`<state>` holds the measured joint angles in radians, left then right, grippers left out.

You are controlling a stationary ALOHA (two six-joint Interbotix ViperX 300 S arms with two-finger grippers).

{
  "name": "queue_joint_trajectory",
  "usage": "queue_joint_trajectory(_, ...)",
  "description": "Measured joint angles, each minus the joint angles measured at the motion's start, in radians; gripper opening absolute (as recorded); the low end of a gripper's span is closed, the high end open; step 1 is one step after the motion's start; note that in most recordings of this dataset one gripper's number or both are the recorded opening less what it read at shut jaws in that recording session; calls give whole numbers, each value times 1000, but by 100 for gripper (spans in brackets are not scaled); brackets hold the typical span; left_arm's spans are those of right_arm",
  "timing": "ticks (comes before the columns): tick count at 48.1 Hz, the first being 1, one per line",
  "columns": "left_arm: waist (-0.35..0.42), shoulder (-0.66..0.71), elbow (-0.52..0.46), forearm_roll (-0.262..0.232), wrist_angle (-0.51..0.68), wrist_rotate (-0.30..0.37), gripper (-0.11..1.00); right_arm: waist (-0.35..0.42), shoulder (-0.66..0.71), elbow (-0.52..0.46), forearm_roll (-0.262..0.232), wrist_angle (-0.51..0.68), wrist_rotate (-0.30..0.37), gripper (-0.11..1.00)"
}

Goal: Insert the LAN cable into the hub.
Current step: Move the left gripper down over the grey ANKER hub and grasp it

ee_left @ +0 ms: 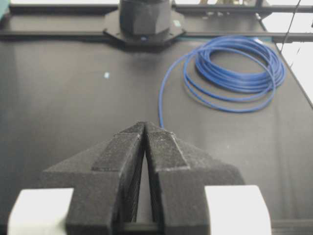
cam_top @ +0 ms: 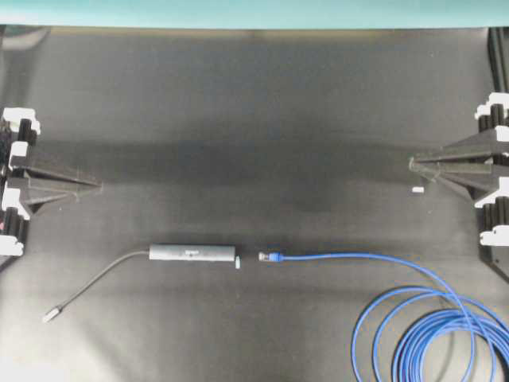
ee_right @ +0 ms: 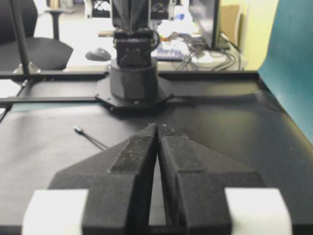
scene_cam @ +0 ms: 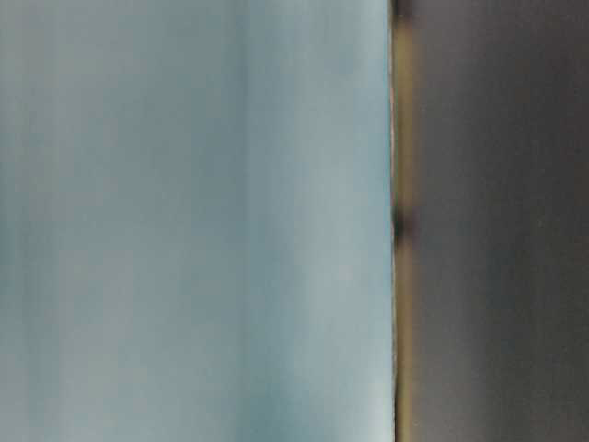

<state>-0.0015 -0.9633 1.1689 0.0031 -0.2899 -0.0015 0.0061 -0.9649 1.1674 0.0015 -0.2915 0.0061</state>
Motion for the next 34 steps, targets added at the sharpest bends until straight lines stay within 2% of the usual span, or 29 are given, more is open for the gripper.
queue_joint_trajectory(6,14,106,0,32,-52,-15,0,-5,44,-2,17,38,5,0)
queue_joint_trajectory(13,-8,213,-3,37,-130,-14,0,-2,141,-23,34,115,58,0)
queue_joint_trajectory(17,-20,288,-12,37,-169,-14,0,35,198,-37,35,137,91,0)
queue_joint_trajectory(23,-23,365,-14,38,-242,-14,0,91,284,-58,35,143,140,0)
queue_joint_trajectory(34,-20,480,11,38,-414,-40,1,86,394,-107,35,146,172,0)
